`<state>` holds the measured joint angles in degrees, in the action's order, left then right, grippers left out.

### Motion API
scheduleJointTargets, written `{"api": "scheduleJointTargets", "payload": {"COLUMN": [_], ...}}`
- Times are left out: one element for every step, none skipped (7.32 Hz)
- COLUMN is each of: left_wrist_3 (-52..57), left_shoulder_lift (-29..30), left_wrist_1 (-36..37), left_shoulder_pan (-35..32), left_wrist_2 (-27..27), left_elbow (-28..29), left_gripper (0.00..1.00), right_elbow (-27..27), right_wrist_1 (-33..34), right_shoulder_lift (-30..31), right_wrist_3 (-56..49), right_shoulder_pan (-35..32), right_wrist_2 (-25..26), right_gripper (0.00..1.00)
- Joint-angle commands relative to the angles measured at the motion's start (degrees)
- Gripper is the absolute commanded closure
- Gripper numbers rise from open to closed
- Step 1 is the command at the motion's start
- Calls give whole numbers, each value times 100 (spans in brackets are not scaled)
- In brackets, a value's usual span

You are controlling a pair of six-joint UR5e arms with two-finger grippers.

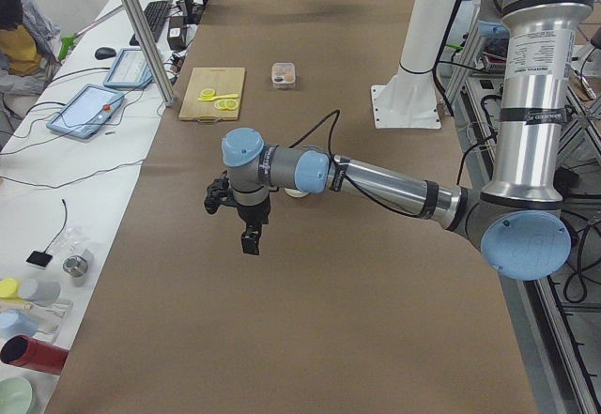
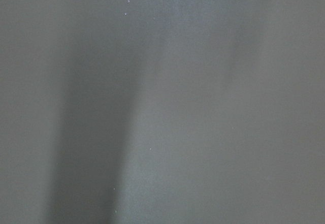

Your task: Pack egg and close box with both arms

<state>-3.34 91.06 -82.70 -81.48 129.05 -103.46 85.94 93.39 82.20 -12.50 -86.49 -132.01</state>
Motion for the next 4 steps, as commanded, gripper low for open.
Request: {"api": "scheduleJointTargets", "payload": {"left_wrist_3": [0, 9, 9, 9], "left_shoulder_lift": [-1, -1, 16, -1], "left_wrist_1": [0, -35, -35, -35], "left_shoulder_pan": [0, 0, 9, 0], "left_wrist_2": [15, 24, 24, 33], "left_elbow": [45, 237, 282, 291], "left_gripper": [2, 2, 2, 2], "right_elbow": [10, 19, 28, 28], "right_wrist_1": [-5, -5, -5, -5], "right_shoulder_lift": [16, 24, 33, 33], "right_wrist_3": [-7, -7, -16, -16], "right_shoulder_pan": [0, 0, 0, 0], "right_wrist_2": [0, 0, 0, 0], "right_gripper": [0, 0, 0, 0]}}
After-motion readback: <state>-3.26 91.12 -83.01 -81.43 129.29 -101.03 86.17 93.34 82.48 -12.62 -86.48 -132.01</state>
